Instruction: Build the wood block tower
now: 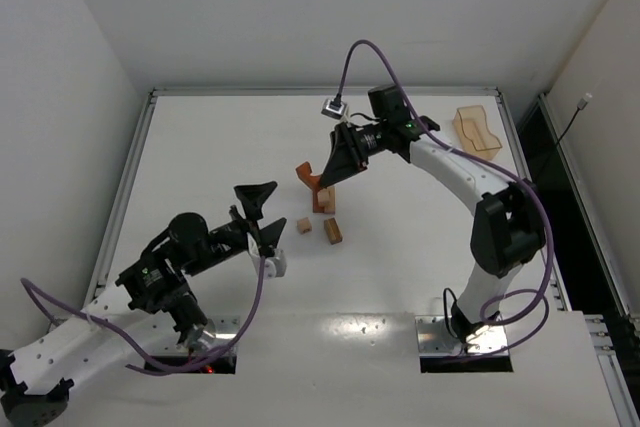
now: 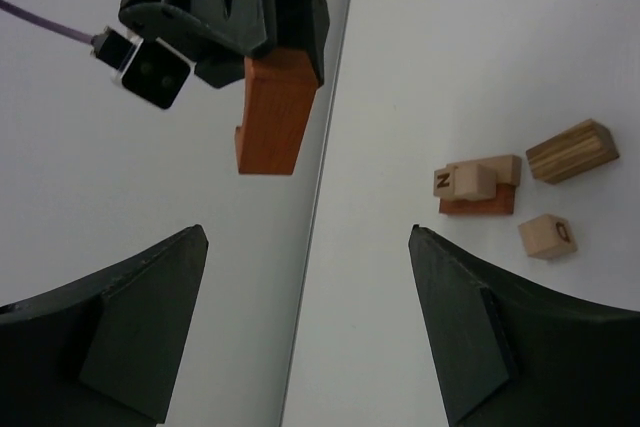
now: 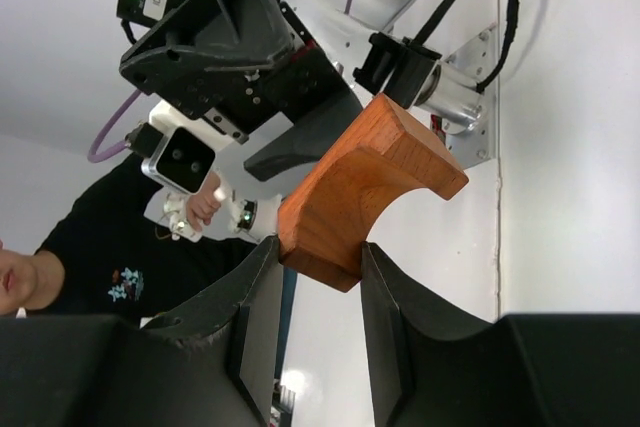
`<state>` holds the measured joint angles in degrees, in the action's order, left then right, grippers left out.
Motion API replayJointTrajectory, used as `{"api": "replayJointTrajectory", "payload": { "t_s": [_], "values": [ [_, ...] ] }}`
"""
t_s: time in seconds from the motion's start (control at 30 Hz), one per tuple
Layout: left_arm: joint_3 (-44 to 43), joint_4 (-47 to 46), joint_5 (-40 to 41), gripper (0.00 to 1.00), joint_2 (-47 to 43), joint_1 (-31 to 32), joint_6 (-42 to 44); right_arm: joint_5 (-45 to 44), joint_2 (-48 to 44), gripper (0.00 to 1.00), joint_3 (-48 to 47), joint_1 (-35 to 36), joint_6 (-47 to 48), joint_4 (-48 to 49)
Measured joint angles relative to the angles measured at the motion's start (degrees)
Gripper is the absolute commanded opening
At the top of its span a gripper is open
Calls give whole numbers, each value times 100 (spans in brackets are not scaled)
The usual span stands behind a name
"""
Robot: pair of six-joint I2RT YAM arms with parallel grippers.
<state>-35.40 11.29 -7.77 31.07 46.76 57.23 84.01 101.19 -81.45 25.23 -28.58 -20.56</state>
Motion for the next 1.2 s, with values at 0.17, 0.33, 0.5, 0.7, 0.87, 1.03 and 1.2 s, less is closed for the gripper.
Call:
{"api": "replayJointTrajectory", "payload": {
  "t_s": [0.17, 0.33, 0.5, 0.7, 0.87, 1.03, 1.2],
  "values": [
    [354, -376, 348, 87, -205, 651, 0, 0, -160, 0, 20, 129, -17, 35],
    [605, -793, 922, 84, -111, 1215, 63, 4, -505, 0, 129, 354, -136, 223],
    [1062, -1676, 1622, 80, -2, 1698, 407, 22, -890, 0, 614, 608, -321, 487],
    [1434, -2343, 2273, 74, 98, 2087, 824, 24, -977, 0, 903, 730, -490, 634],
    [1469, -2693, 2745, 72, 96, 2380, 1029, 24, -992, 0, 944, 715, -542, 743],
    [1471, -2865, 3176, 72, 63, 2538, 1115, 24, -992, 0, 953, 715, -595, 809],
    [1473, -2872, 3379, 71, -61, 2577, 1141, 24, -994, 0, 1014, 717, -621, 866]
  ]
}}
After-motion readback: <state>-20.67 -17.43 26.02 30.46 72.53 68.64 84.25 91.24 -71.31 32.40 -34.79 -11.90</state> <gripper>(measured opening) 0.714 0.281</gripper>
